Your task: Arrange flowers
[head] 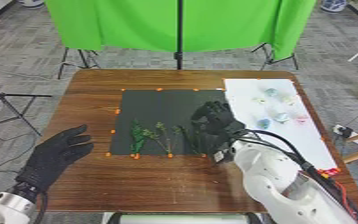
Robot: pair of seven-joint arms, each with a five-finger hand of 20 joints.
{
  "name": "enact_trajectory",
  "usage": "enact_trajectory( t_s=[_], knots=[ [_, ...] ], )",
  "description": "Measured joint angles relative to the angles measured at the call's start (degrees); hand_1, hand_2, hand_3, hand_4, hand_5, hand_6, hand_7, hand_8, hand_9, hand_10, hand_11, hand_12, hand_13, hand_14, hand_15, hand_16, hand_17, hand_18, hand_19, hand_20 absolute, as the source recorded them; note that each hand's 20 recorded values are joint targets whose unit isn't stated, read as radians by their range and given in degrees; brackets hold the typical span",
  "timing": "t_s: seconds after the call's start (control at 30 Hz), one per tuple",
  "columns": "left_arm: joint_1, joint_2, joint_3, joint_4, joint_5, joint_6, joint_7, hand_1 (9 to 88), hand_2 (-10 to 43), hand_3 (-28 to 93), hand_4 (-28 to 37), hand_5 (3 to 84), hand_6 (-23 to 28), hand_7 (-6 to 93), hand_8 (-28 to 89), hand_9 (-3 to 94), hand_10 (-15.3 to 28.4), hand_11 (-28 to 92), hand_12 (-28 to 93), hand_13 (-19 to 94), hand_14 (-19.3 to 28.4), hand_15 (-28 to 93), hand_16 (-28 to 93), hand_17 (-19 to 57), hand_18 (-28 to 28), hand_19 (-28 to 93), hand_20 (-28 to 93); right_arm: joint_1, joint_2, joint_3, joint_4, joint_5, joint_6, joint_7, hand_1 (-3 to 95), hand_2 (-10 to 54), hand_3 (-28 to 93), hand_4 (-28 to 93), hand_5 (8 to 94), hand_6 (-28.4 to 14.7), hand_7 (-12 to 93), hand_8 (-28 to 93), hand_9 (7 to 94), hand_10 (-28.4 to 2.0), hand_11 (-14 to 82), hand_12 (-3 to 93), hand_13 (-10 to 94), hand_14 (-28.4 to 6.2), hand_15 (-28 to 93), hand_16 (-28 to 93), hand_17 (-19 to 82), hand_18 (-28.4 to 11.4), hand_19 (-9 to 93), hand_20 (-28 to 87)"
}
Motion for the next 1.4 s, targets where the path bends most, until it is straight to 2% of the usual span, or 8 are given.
enact_trajectory(
  t_s=[0.47, 0.6, 0.67, 0.73, 0.87, 0.97, 1.1, 1.4],
  knots=[
    [0.3, -0.13, -0.07, -0.06, 0.03, 0.01, 0.05, 24.7, 1.3, 76, -28.3, 32.7, 5.3, 28.2, -14, 28.2, 14.2, 38, 14, 22, 16.6, 56, -7, -9.5, 23.2, 55, 9, -1.4, 0.0, 0.2, 0.0, 3.4, -2.5, -0.7, 21.0, 14.2, 92, -19, 58.8, 3.5, 26, -18, 24.7, -13.6, 36.1, 25.0, 9, -13.0, 64, 15, -2, -20.4, 65, 43],
    [0.3, -0.14, -0.07, -0.07, 0.03, 0.01, 0.06, 24.7, 1.3, 76, -28.3, 32.7, 5.3, 28.1, -14, 28.2, 14.2, 38, 14, 22, 16.6, 56, -7, -9.5, 23.2, 55, 9, -1.8, 0.2, 0.2, 0.0, 2.9, -2.3, -0.9, 21.5, 7.8, 91, -21, 52.9, 2.5, 29, -19, 28.1, -14.1, 37.9, 24.8, 14, -12.6, 64, 14, 0, -20.5, 65, 42],
    [0.3, -0.14, -0.08, -0.07, 0.04, 0.00, 0.07, 24.7, 1.3, 76, -28.3, 32.7, 5.3, 28.2, -14, 28.2, 14.1, 38, 14, 22, 16.6, 56, -7, -9.5, 23.2, 55, 9, -2.2, 0.4, 0.5, 0.2, 2.9, -0.7, -0.9, 24.0, -3.1, 89, -26, 47.9, 2.2, 29, -19, 31.1, -12.9, 38.5, 24.2, 18, -11.5, 63, 14, 4, -20.4, 66, 42],
    [0.3, -0.14, -0.09, -0.07, 0.04, 0.01, 0.07, 24.7, 1.4, 76, -28.3, 32.7, 5.3, 28.3, -14, 28.2, 14.1, 38, 14, 22, 16.6, 56, -7, -9.5, 23.2, 55, 9, -2.8, 0.8, 1.4, 0.4, 3.2, 3.2, -0.9, 25.2, -7.7, 88, -28, 45.4, 2.0, 29, -19, 33.4, -11.6, 39.5, 23.8, 21, -10.6, 62, 14, 7, -20.1, 67, 42],
    [0.3, -0.13, -0.22, -0.08, 0.04, 0.01, 0.07, 24.7, 1.4, 76, -28.3, 32.7, 5.3, 28.3, -15, 28.2, 14.2, 38, 14, 22, 16.6, 56, -7, -9.5, 23.2, 56, 9, -4.5, 2.3, 4.7, 1.1, 2.7, 13.5, -0.8, 26.6, -9.5, 88, -28, 43.5, 0.7, 31, -19, 38.2, -10.8, 43.1, 23.6, 31, -9.1, 66, 15, 12, -19.2, 70, 43],
    [0.3, -0.11, -0.32, -0.09, 0.04, 0.01, 0.07, 24.7, 1.3, 76, -28.3, 32.7, 5.3, 28.3, -15, 28.2, 14.2, 38, 14, 22, 16.6, 56, -7, -9.5, 23.2, 55, 9, -5.4, 4.8, 6.9, 1.6, -0.9, 17.8, -0.1, 28.5, -9.5, 88, -28, 46.4, -0.1, 32, -20, 43.9, -10.1, 43.6, 22.7, 40, -8.7, 67, 15, 16, -18.6, 72, 43],
    [0.4, -0.09, -0.57, -0.12, 0.04, 0.00, 0.13, 24.7, 1.3, 76, -28.3, 32.7, 5.3, 28.3, -14, 28.2, 14.2, 38, 14, 22, 16.6, 56, -6, -9.5, 23.2, 55, 9, -7.7, 9.1, 11.5, 1.7, -5.0, 17.7, 0.2, 31.1, -9.5, 89, -28, 50.5, 1.2, 34, -21, 49.3, -8.5, 42.8, 21.4, 48, -6.5, 62, 17, 20, -17.4, 74, 42],
    [0.3, 0.24, -0.91, -0.12, 0.05, 0.02, 0.15, 24.8, 1.3, 75, -28.3, 32.6, 5.3, 28.2, -14, 28.2, 14.2, 37, 14, 22, 16.5, 56, -7, -9.5, 23.2, 55, 9, -12.8, 17.6, 16.1, 4.2, -7.3, 14.8, 1.7, 31.4, -9.5, 89, -28, 49.4, 0.4, 33, -21, 48.1, -8.4, 40.8, 21.2, 50, -6.2, 59, 19, 21, -17.0, 75, 41]
  ],
)
